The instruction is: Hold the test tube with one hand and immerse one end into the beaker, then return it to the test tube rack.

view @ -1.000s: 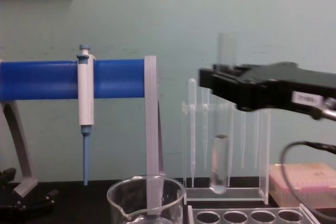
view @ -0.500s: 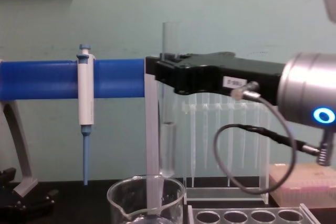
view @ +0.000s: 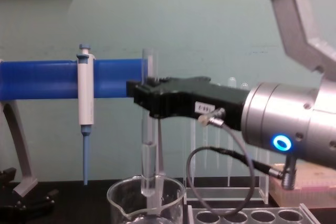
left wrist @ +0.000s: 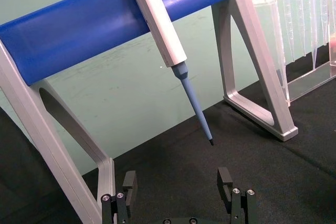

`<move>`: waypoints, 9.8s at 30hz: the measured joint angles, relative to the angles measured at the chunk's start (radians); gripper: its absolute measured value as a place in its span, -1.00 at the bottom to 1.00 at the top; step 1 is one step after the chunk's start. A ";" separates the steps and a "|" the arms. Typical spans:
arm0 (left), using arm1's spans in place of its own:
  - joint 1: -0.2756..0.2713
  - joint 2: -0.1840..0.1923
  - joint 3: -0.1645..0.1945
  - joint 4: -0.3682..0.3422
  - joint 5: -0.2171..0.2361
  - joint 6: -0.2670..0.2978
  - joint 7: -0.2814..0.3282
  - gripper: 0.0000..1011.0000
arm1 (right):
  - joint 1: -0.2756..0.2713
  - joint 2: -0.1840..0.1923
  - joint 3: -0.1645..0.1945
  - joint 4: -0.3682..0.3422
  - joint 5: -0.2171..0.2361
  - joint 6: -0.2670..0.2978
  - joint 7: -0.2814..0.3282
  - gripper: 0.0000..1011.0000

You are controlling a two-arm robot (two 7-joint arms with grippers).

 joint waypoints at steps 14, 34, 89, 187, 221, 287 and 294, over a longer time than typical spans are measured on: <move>0.000 0.000 0.000 0.000 0.000 0.000 0.000 0.98 | -0.042 -0.045 -0.009 0.045 -0.072 -0.018 -0.057 -0.55; 0.000 0.000 0.000 0.000 0.000 0.000 0.000 0.98 | -0.099 -0.098 0.003 0.088 -0.136 -0.063 -0.069 -0.55; 0.000 0.000 0.000 0.000 0.000 0.000 0.000 0.98 | -0.132 -0.111 0.029 0.076 -0.147 -0.071 -0.067 -0.55; 0.000 0.000 0.000 0.000 0.000 0.000 0.000 0.98 | -0.132 -0.111 0.029 0.076 -0.147 -0.071 -0.067 -0.55; 0.000 0.000 0.000 0.000 0.000 0.000 0.000 0.98 | -0.132 -0.111 0.029 0.076 -0.147 -0.071 -0.067 -0.55; 0.000 0.000 0.000 0.000 0.000 0.000 0.000 0.98 | -0.132 -0.111 0.029 0.076 -0.147 -0.071 -0.067 -0.55; 0.000 0.000 0.000 0.000 0.000 0.000 0.000 0.98 | -0.132 -0.111 0.029 0.076 -0.147 -0.071 -0.067 -0.55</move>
